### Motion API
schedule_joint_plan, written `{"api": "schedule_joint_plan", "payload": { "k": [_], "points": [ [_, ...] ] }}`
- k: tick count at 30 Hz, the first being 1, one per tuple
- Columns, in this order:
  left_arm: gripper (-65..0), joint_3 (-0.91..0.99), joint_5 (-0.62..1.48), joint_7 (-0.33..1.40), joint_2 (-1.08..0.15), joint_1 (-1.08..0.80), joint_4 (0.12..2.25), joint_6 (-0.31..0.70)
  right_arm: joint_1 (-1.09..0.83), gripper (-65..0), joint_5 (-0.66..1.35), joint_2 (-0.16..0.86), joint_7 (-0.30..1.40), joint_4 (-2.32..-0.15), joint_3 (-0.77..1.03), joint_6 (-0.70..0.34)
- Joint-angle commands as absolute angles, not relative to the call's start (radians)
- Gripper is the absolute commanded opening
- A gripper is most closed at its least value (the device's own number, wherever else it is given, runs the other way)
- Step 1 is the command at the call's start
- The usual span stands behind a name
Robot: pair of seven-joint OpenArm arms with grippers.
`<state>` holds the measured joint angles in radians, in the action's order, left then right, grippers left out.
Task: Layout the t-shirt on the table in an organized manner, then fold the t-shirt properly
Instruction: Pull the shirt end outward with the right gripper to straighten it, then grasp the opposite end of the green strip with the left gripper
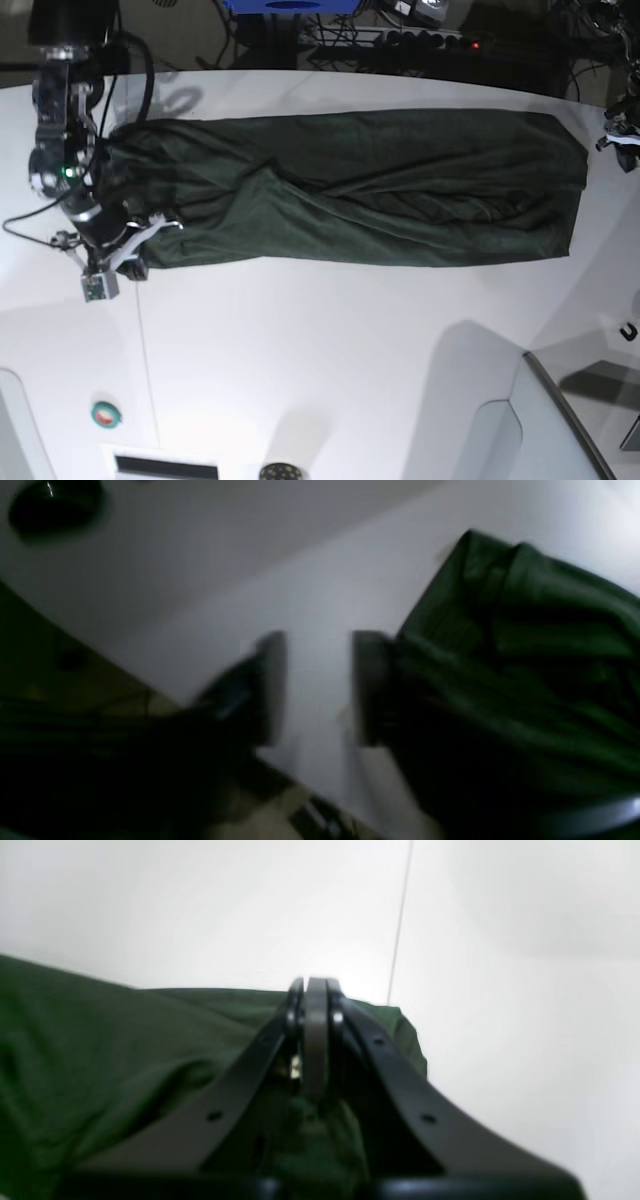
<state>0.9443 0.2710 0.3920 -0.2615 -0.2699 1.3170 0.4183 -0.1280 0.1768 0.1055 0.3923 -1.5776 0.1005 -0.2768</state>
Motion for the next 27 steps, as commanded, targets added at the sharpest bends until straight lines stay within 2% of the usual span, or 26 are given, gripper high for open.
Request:
{"api": "schedule_joint_plan", "payload": {
  "k": [1,3,4,5,17,21,27],
  "points": [
    [-27.8,0.946,0.314,0.367,-0.297,-0.272,1.325,0.421,-0.147,-65.0,0.185,0.110,0.374,-1.635,0.104,-0.282],
    [-15.8,0.921,0.346,0.367,-0.309,-0.274,1.314,0.423,-0.211,-65.0,0.185,0.110,0.374,-1.701,0.102,-0.283],
    [-12.2,0.909,0.363,0.367,-0.320,-0.274,1.307,0.430,-0.237,-65.0,0.185,0.108,0.374,-1.722,0.102,-0.283],
    [-11.4,0.898,0.377,0.367,-0.331,-0.271,1.290,0.449,-0.259,-65.0,0.185,0.108,0.374,-1.735,0.102,-0.283],
    [-11.5,0.691,0.412,0.360,-0.460,-0.042,0.845,0.694,-0.334,-65.0,0.183,0.111,0.371,-1.718,0.038,-0.283],
    [-11.5,0.688,0.410,0.357,-0.476,-0.008,0.725,0.698,-0.335,-65.0,0.182,0.116,0.371,-1.718,0.038,-0.283],
    [-11.5,0.697,0.415,0.357,-0.495,-0.021,0.739,0.698,-0.335,-65.0,0.182,0.117,0.372,-1.718,0.038,-0.283]
  ]
}}
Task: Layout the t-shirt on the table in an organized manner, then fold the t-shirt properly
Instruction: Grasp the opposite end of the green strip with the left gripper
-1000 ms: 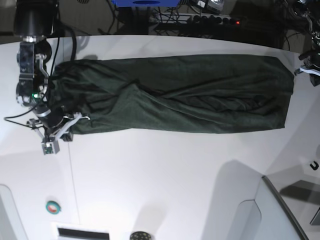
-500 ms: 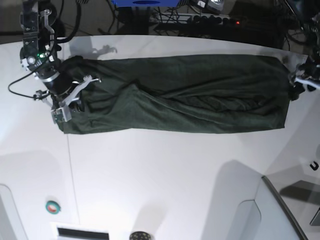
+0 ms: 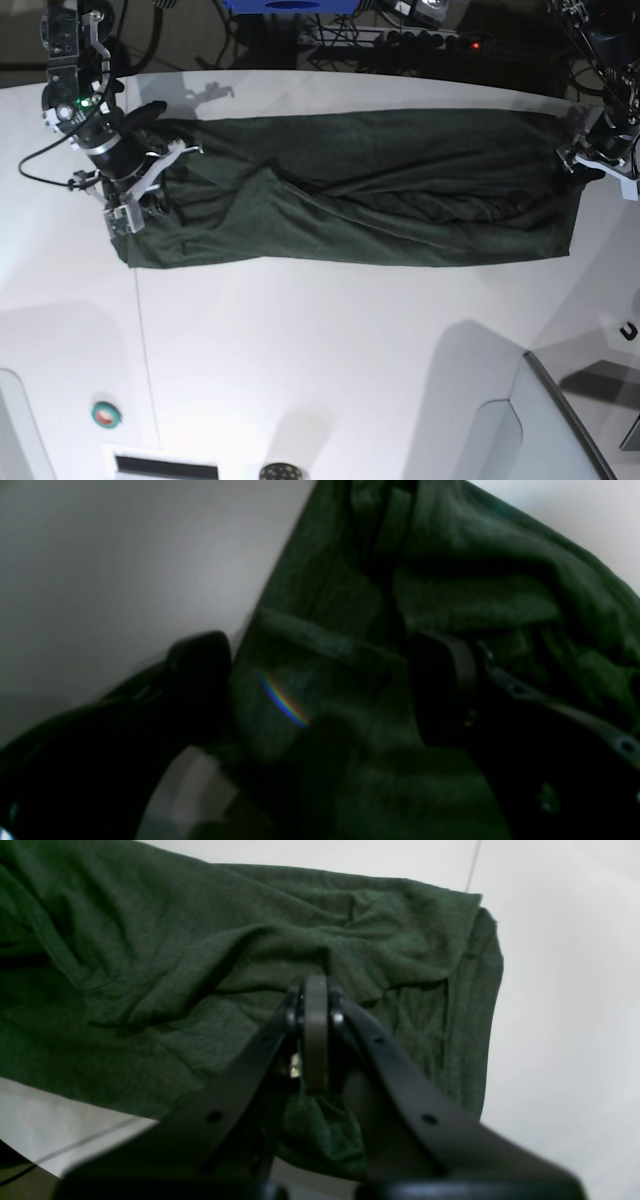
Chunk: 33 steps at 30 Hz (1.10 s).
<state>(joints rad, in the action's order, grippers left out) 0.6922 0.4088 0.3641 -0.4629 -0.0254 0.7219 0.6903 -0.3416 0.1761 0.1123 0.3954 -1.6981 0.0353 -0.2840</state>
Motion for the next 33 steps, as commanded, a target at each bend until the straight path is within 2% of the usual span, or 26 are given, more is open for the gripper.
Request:
{"api": "schedule_joint_plan", "payload": {
  "k": [1,8,14,17,22,33],
  "points": [
    [-11.5,0.697,0.415,0.358,-0.495,-0.024,0.754,0.698,-0.335,-65.0,0.182,0.117,0.372,-1.716,0.038,-0.283],
    [-11.5,0.694,0.412,0.364,-0.519,-0.054,0.823,0.698,-0.335,-65.0,0.182,0.116,0.374,-1.713,0.038,-0.283],
    [-11.5,0.677,0.409,0.358,-0.558,0.015,0.691,0.698,-0.335,-65.0,0.182,0.116,0.374,-1.713,0.038,-0.283],
    [-11.5,0.619,0.338,0.320,-0.570,0.076,0.602,0.698,-0.335,-65.0,0.182,0.116,0.374,-1.713,0.038,-0.283],
    [-11.5,0.573,0.263,0.269,-0.556,0.137,0.498,0.698,-0.335,-65.0,0.182,0.114,0.374,-1.713,0.038,-0.283],
    [-11.7,0.573,0.260,0.266,-0.461,0.102,0.504,0.698,-0.334,-65.0,0.182,0.117,0.374,-1.712,0.038,-0.283]
  ]
}}
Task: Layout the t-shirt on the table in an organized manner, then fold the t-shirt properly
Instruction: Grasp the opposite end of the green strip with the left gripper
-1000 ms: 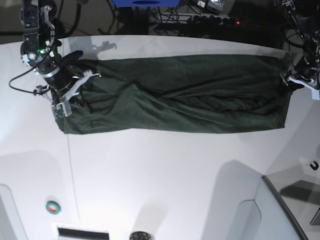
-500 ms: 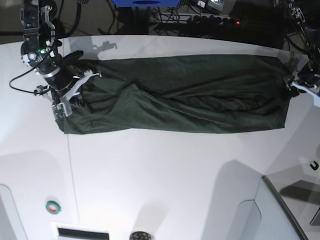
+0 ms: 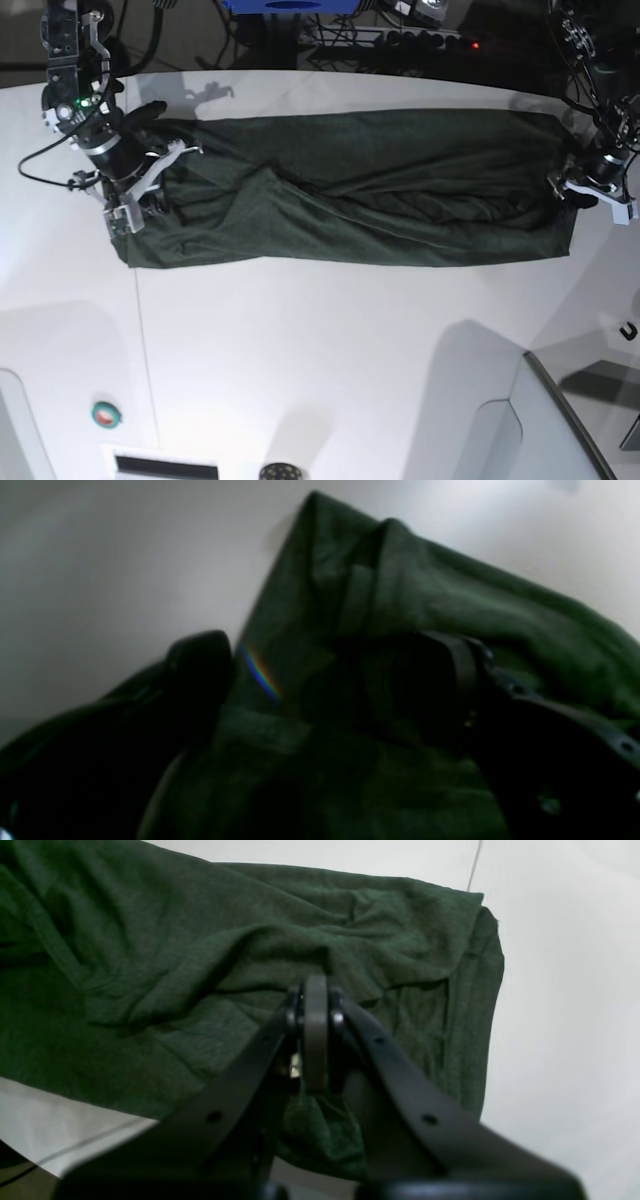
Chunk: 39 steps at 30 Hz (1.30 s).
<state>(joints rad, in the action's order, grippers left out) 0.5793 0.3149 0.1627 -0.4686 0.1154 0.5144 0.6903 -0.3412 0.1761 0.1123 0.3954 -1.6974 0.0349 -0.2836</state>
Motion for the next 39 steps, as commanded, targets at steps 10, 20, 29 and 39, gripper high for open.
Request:
{"api": "schedule_joint_plan", "payload": {
  "k": [10,20,29,39],
  "points": [
    [-11.8,0.572,0.257,0.265,-0.426,0.097,0.495,0.698,-0.331,-65.0,0.182,0.117,0.374,-1.710,0.038,-0.283],
    [-12.0,0.572,0.255,0.265,-0.377,0.082,0.501,0.698,-0.331,-65.0,0.182,0.117,0.374,-1.710,0.038,-0.283],
    [-44.6,0.578,0.255,0.263,-0.372,0.077,0.496,0.698,-0.331,-65.0,0.182,0.117,0.374,-1.710,0.038,-0.283],
    [-65.0,0.578,0.257,0.265,-0.401,0.077,0.588,0.698,-0.332,-65.0,0.182,0.117,0.374,-1.709,0.038,-0.283]
  ]
}}
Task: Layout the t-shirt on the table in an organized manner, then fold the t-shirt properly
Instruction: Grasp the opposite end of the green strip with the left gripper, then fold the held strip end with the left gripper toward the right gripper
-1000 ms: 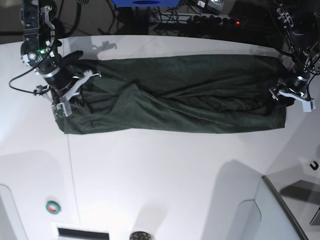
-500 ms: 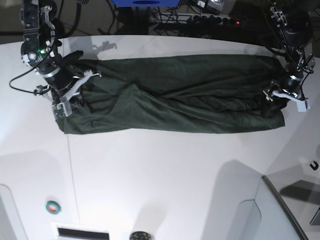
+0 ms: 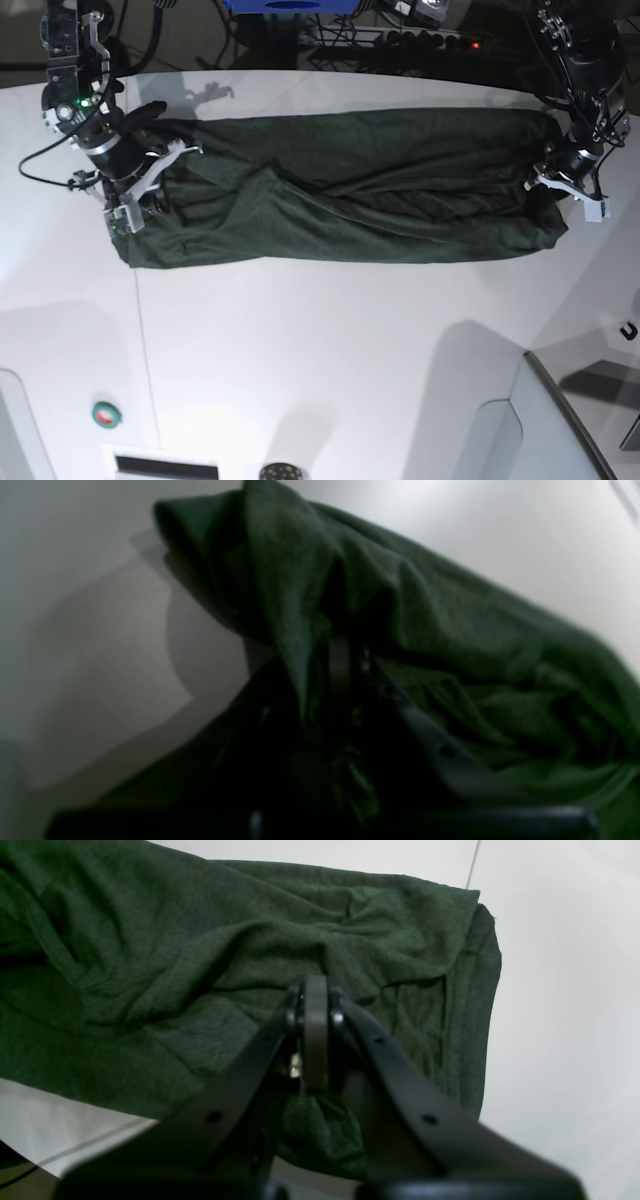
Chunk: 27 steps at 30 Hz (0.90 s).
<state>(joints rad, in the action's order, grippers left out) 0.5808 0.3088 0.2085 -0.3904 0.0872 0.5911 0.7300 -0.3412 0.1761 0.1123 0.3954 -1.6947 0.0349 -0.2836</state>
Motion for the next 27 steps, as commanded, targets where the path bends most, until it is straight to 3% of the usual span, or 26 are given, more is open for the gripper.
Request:
{"api": "schedule_joint_plan", "payload": {
  "k": [1,5,12,17,22,27],
  "points": [
    [-65.0,0.575,0.255,0.269,-0.401,0.070,0.622,0.698,-0.332,-65.0,0.182,0.117,0.374,-1.709,0.038,-0.283],
    [-65.0,0.575,0.255,0.283,-0.389,0.004,0.783,0.659,-0.329,-65.0,0.182,0.113,0.374,-1.676,0.038,-0.283],
    [-65.0,0.573,0.245,0.389,-0.314,-0.182,1.256,0.565,-0.328,-65.0,0.182,0.113,0.371,-1.652,0.038,-0.283],
    [-65.0,0.572,0.042,0.446,-0.199,-0.229,1.531,0.536,-0.326,-65.0,0.182,0.111,0.371,-1.655,0.038,-0.283],
    [-65.0,0.476,-0.151,0.447,-0.104,-0.226,1.613,0.539,-0.326,-65.0,0.182,0.111,0.371,-1.655,0.038,-0.283],
    [-65.0,0.315,-0.206,0.498,-0.050,-0.232,1.639,0.533,-0.326,-65.0,0.182,0.116,0.371,-1.656,0.044,-0.283]
  ]
}}
